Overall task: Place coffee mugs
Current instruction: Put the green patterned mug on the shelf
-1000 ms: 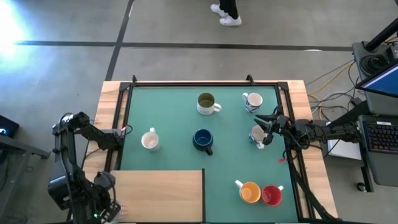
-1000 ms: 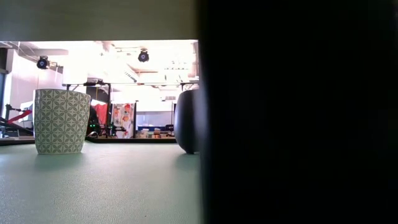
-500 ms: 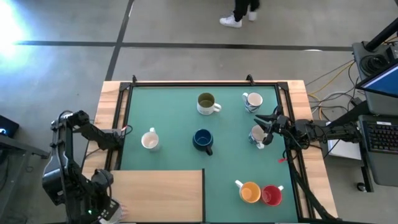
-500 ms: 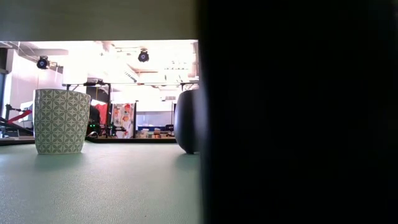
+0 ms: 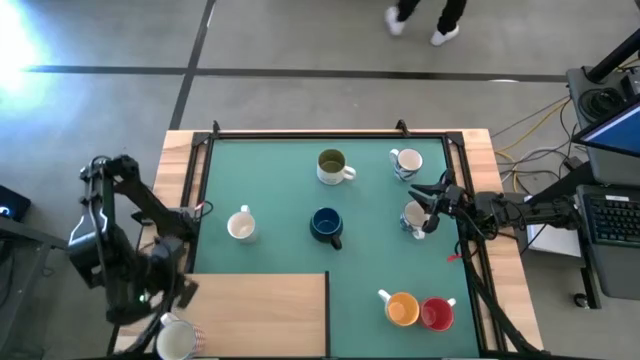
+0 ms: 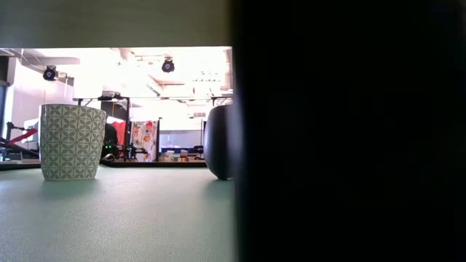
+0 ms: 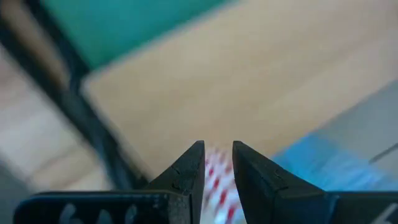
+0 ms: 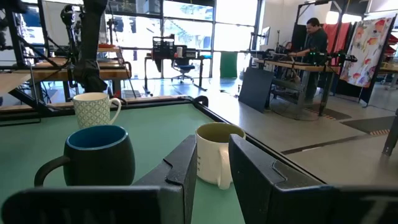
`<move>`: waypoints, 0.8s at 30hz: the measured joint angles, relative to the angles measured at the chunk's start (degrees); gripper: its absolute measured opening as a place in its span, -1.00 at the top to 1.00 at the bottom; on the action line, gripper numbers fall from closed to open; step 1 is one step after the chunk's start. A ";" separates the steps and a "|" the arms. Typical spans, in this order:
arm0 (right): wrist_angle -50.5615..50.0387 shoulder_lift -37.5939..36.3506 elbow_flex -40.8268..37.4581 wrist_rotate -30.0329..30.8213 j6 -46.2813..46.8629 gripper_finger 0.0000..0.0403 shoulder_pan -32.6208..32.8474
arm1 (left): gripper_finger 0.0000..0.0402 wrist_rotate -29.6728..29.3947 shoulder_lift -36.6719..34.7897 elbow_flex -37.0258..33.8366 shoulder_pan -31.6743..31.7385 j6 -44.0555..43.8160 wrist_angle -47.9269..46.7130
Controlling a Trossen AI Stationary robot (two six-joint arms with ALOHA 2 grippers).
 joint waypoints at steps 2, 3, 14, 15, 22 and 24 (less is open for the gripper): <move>0.00 -0.01 -0.01 0.01 -0.01 0.59 0.00 | 0.68 -6.30 -2.34 -3.21 1.66 0.71 -0.11; 0.00 -0.02 0.01 0.00 -0.02 0.59 0.00 | 0.68 -9.69 -3.43 -4.94 2.66 1.38 -0.04; 0.00 -0.01 -0.01 0.02 0.01 0.59 0.00 | 0.68 -14.38 -10.49 -19.55 29.10 23.83 12.27; 0.01 -0.02 -0.02 -0.01 -0.02 0.59 0.00 | 0.68 -11.95 -10.54 -20.35 32.39 27.19 13.89; 0.00 -0.01 0.00 -0.01 -0.02 0.59 0.00 | 0.53 -0.31 -9.07 -25.30 51.32 47.41 21.12; 0.00 0.00 0.00 0.00 -0.02 0.59 0.00 | 0.44 2.31 -8.11 -26.11 54.50 50.71 22.37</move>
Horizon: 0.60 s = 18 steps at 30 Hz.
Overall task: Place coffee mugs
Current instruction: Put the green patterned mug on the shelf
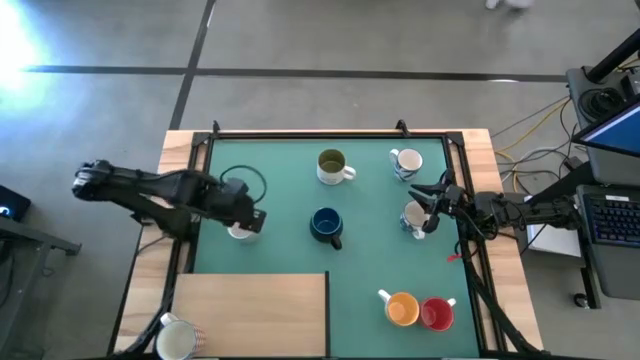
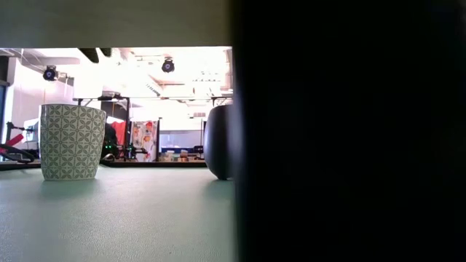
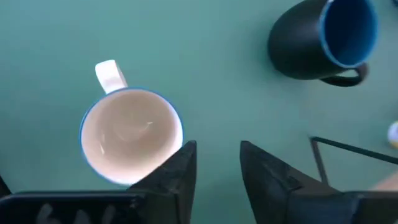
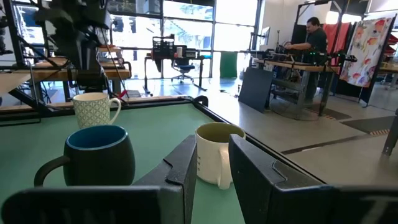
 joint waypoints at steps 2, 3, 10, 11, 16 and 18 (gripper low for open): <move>0.00 0.00 -0.02 0.00 0.02 0.59 0.00 | 0.35 1.21 1.42 -0.39 1.97 2.01 0.58; 0.00 0.00 0.00 0.00 0.00 0.59 0.00 | 0.30 1.52 2.18 -0.48 2.66 2.43 0.56; 0.00 -0.02 0.00 0.02 0.00 0.59 0.00 | 0.15 4.00 9.35 -0.51 4.14 1.75 0.54; 0.00 -0.02 -0.02 0.01 0.00 0.59 0.00 | 0.15 4.64 10.45 -0.51 4.14 1.44 0.52; 0.00 0.00 0.00 0.00 0.00 0.59 0.00 | 0.15 6.43 15.19 -0.47 4.10 0.79 0.27; 0.02 0.00 0.00 0.02 0.02 0.59 0.00 | 0.15 6.58 16.39 -0.47 4.10 0.92 0.24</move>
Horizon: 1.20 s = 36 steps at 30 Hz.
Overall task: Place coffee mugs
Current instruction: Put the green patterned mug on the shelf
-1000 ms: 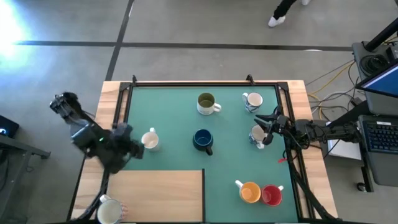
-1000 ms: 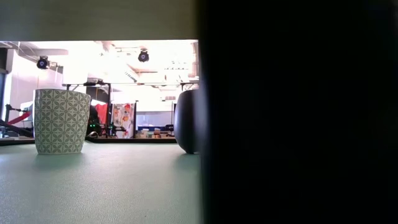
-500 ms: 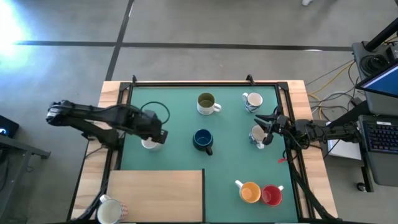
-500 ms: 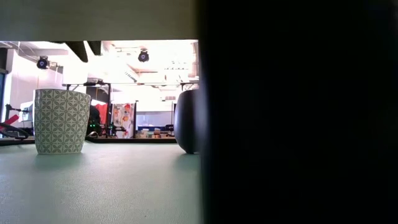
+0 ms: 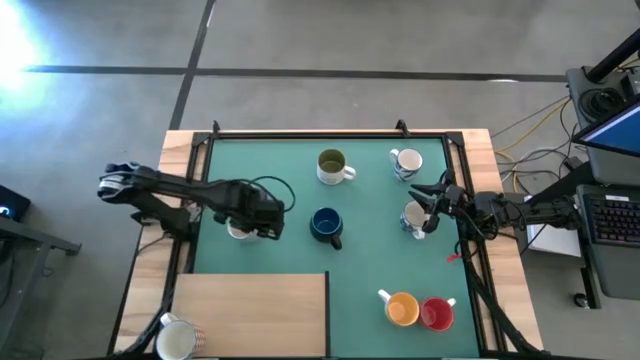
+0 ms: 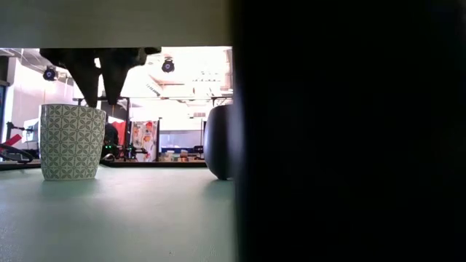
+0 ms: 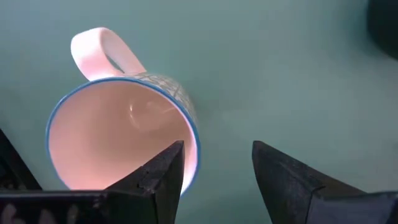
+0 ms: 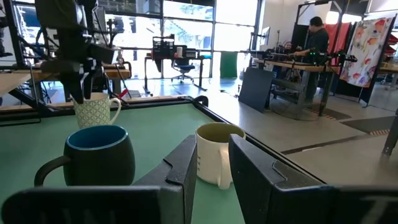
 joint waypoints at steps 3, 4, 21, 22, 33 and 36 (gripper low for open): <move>-0.02 -0.01 -0.02 0.00 -0.02 0.59 0.00 | 0.16 0.00 1.34 0.00 0.00 1.39 -0.11; -0.02 -0.01 -0.01 -0.01 -0.01 0.59 0.00 | 0.17 0.00 1.67 -0.03 0.00 1.71 -0.12; -0.02 0.00 0.00 0.00 -0.02 0.59 0.00 | 0.68 -0.72 3.77 -2.08 0.00 2.77 0.75; -0.02 -0.02 0.00 -0.01 -0.02 0.59 0.00 | 0.73 -0.72 3.72 -1.95 0.00 3.08 0.46; -0.02 -0.02 0.00 -0.02 -0.02 0.59 0.00 | 0.97 -0.70 3.37 -1.25 0.04 5.94 -0.04; 0.00 -0.02 -0.01 -0.01 0.00 0.59 0.00 | 0.98 -0.67 2.80 1.18 0.04 5.94 -3.57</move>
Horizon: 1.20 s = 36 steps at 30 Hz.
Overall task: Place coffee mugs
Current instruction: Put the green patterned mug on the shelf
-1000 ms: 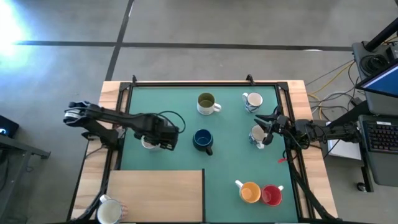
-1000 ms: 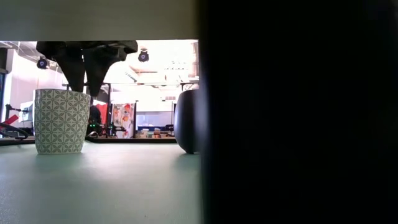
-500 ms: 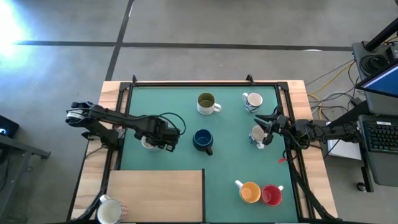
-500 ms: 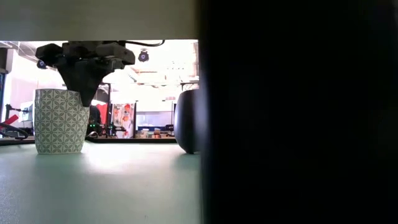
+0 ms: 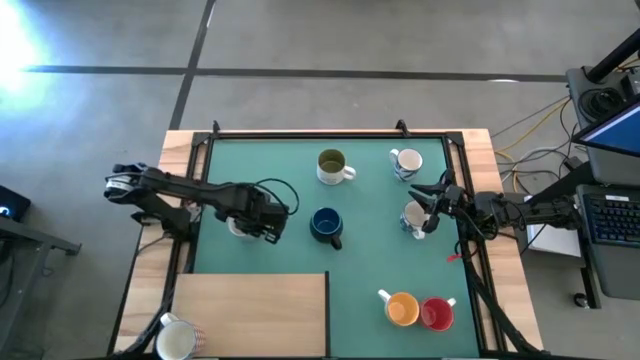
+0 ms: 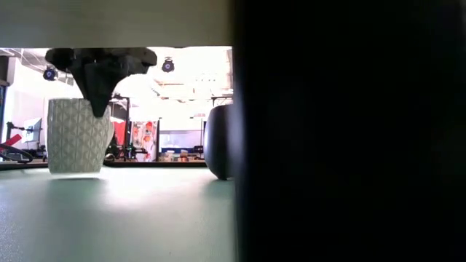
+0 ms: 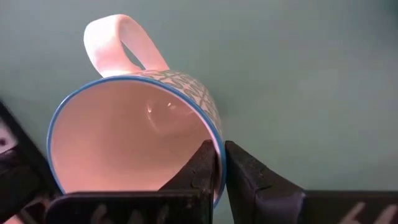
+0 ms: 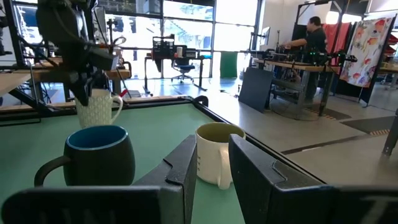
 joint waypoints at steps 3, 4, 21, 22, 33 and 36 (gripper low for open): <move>-0.02 0.00 -0.01 -0.01 0.00 0.59 0.00 | 0.98 -0.42 -0.46 4.09 -0.08 -0.01 -5.30; -0.02 0.00 -0.01 -0.01 -0.02 0.59 0.00 | 0.98 -0.90 -0.50 5.74 -0.29 -0.02 -7.09; -0.02 0.02 0.00 -0.01 -0.02 0.59 0.00 | 0.98 -0.10 -0.80 31.65 -7.15 -1.24 -19.29; 0.00 0.02 0.01 0.01 0.00 0.59 0.00 | 0.98 0.20 -0.75 32.79 -7.73 -1.97 -19.21; -0.02 0.00 0.01 0.01 -0.02 0.59 0.00 | 0.98 1.28 -0.56 42.17 -16.82 -11.76 -19.17; -0.02 0.00 0.01 -0.01 -0.02 0.59 0.00 | 0.98 1.66 -0.54 42.31 -19.74 -15.77 -19.20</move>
